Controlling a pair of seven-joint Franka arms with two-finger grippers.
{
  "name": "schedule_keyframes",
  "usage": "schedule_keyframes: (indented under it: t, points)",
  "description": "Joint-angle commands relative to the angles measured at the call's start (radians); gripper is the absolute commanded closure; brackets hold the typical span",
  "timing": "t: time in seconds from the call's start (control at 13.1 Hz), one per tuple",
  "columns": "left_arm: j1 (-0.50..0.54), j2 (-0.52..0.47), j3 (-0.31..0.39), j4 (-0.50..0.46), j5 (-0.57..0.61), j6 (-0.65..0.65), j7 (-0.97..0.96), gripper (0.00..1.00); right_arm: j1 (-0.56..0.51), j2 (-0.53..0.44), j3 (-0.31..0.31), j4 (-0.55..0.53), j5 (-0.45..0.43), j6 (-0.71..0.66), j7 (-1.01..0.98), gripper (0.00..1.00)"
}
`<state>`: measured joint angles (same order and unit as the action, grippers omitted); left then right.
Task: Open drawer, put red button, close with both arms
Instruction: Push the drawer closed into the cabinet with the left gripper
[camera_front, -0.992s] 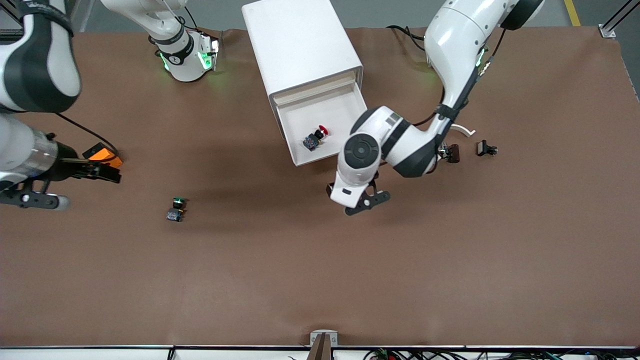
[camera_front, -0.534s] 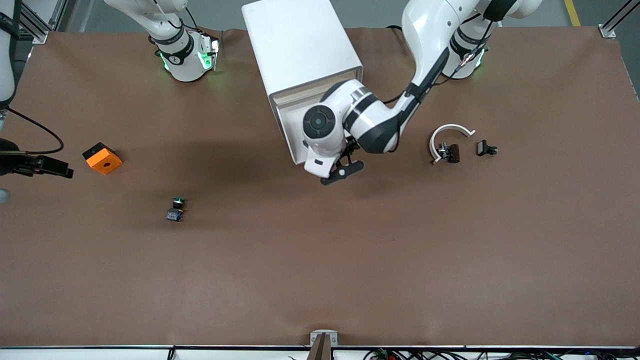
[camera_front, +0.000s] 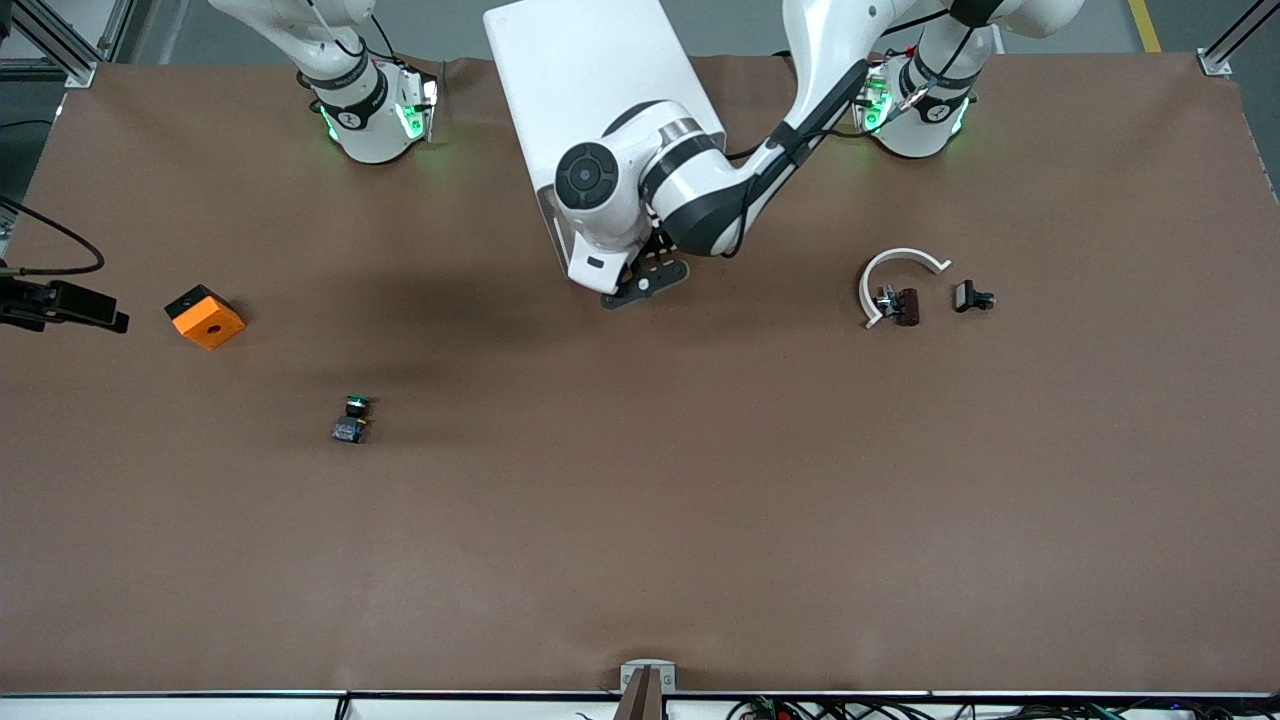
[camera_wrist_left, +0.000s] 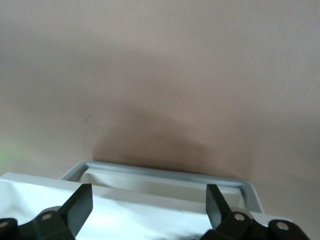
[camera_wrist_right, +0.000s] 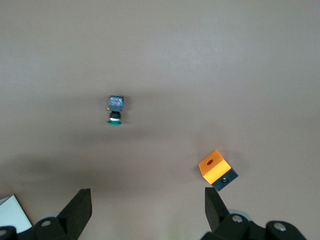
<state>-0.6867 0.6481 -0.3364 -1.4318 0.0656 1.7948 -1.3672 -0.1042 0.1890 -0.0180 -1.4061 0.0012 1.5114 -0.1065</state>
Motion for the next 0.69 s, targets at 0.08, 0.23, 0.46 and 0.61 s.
schedule_keyframes:
  t: [0.08,0.23,0.46,0.61]
  points:
    - [-0.025,0.022,-0.010,-0.019,-0.010,-0.002,-0.027,0.00,0.024,0.003,0.004,0.062,0.002,-0.020,0.011,0.00]
    - [-0.021,0.038,-0.010,-0.019,-0.091,-0.002,-0.015,0.00,0.029,0.001,0.006,0.068,0.010,-0.020,0.014,0.00]
    - [-0.005,0.047,-0.010,-0.019,-0.213,-0.002,-0.001,0.00,0.054,-0.028,0.007,0.067,0.026,-0.085,0.132,0.00]
    - [0.012,0.059,-0.010,-0.018,-0.257,-0.002,0.022,0.00,0.054,-0.071,0.006,0.062,0.026,-0.095,0.128,0.00]
